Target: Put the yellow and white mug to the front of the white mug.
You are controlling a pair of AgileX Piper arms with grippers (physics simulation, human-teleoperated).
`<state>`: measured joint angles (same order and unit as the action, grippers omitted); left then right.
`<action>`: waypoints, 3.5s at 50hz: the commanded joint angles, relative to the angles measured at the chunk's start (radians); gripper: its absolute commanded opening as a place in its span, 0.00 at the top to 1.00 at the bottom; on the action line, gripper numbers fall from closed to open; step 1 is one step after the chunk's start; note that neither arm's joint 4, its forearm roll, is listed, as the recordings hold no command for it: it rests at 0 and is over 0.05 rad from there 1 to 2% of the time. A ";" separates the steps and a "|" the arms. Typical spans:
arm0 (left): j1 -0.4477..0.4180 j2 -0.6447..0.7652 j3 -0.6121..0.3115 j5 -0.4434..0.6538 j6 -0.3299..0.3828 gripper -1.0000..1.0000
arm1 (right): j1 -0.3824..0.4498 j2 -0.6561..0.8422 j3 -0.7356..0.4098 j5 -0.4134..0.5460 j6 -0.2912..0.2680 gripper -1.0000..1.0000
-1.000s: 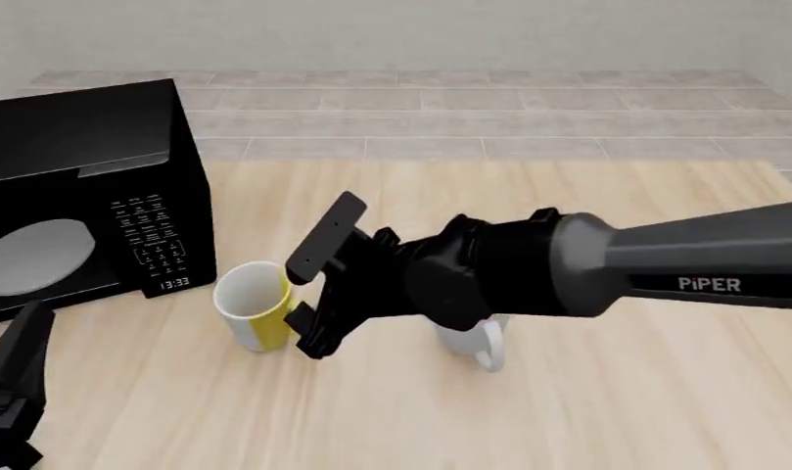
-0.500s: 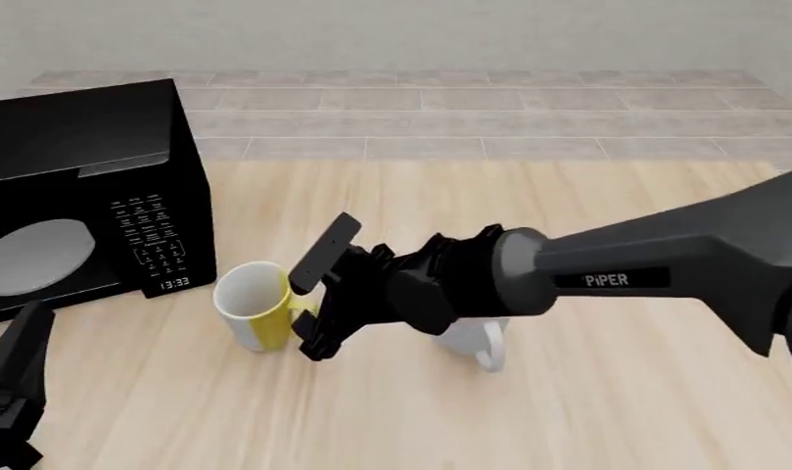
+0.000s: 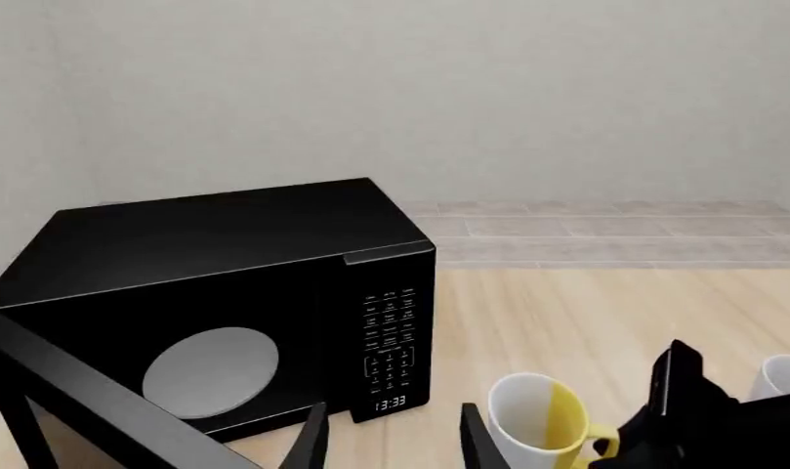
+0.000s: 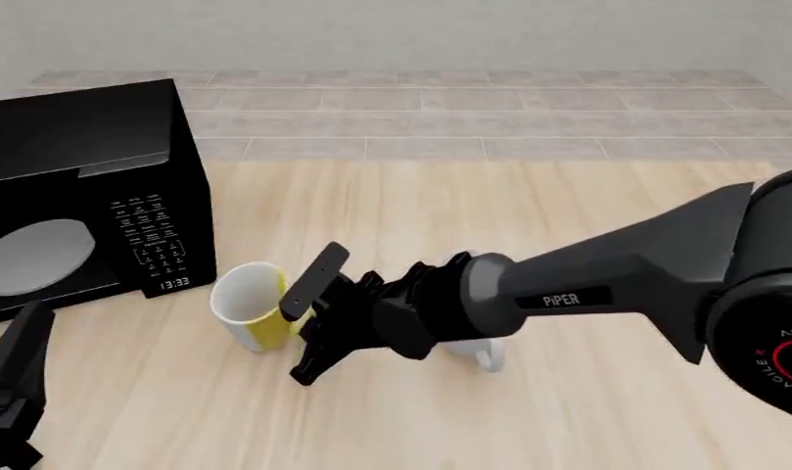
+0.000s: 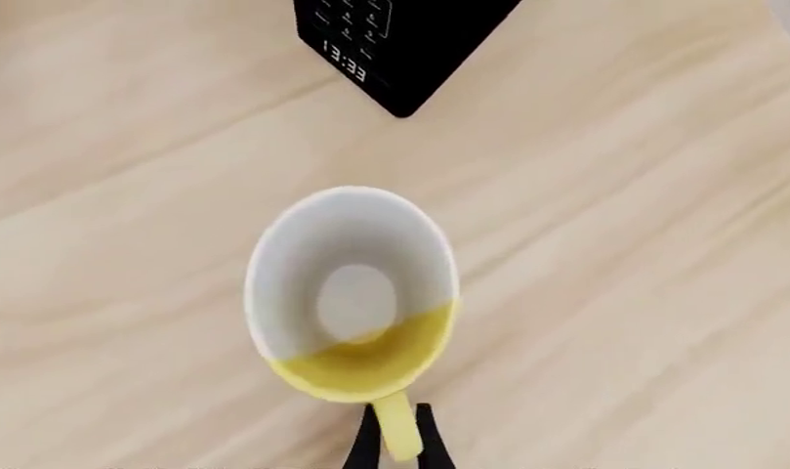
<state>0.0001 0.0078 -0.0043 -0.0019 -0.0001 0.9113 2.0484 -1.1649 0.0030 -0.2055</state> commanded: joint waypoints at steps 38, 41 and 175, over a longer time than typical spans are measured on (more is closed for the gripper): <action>0.000 0.000 0.000 0.000 0.000 0.00 | -0.065 -0.228 -0.007 0.097 -0.032 1.00; 0.000 0.000 0.000 0.000 0.000 0.00 | -0.061 -0.255 -0.013 0.113 0.003 1.00; 0.000 0.000 0.000 0.000 0.000 0.00 | -0.635 -0.011 -0.023 0.040 0.139 1.00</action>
<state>0.0000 0.0078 -0.0043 -0.0019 0.0000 0.2797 2.0074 -1.1818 0.0509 -0.0731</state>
